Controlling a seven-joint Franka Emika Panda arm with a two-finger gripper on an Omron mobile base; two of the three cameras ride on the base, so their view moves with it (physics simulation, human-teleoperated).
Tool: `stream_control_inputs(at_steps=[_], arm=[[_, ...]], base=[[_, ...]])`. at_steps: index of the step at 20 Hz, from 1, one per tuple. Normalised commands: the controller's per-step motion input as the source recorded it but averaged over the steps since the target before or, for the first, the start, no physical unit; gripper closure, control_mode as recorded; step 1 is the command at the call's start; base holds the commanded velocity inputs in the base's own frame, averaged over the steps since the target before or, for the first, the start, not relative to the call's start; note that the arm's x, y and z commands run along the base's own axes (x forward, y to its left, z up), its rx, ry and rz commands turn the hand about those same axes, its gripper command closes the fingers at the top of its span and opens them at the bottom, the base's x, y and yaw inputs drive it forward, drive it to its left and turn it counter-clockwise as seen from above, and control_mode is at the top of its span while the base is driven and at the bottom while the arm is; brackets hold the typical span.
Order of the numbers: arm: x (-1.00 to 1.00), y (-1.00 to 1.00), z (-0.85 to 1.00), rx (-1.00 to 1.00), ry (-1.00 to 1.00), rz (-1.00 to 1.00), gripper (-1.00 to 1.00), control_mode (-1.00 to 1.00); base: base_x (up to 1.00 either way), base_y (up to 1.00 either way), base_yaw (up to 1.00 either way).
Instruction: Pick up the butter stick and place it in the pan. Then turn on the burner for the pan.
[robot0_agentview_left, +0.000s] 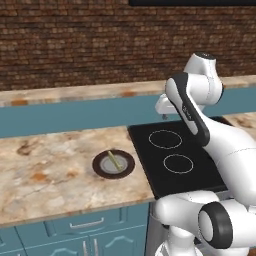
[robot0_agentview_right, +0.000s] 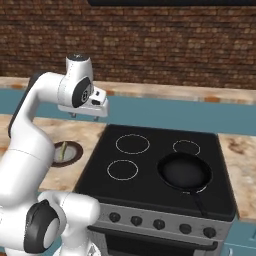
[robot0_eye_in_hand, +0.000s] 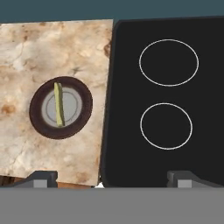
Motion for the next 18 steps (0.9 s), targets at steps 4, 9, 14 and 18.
stream_control_inputs(at_steps=[4,9,14,18], arm=[[0.00,0.00,0.00,0.00,0.00,0.00,-1.00,1.00],[0.00,0.00,0.00,0.00,0.00,0.00,-1.00,1.00],[0.00,0.00,0.00,0.00,0.00,0.00,-1.00,1.00],[0.00,0.00,0.00,0.00,0.00,0.00,-1.00,1.00]], base=[[0.03,0.36,0.00],[0.21,-0.02,0.00],[0.04,-0.52,0.00],[0.01,-0.33,0.01]])
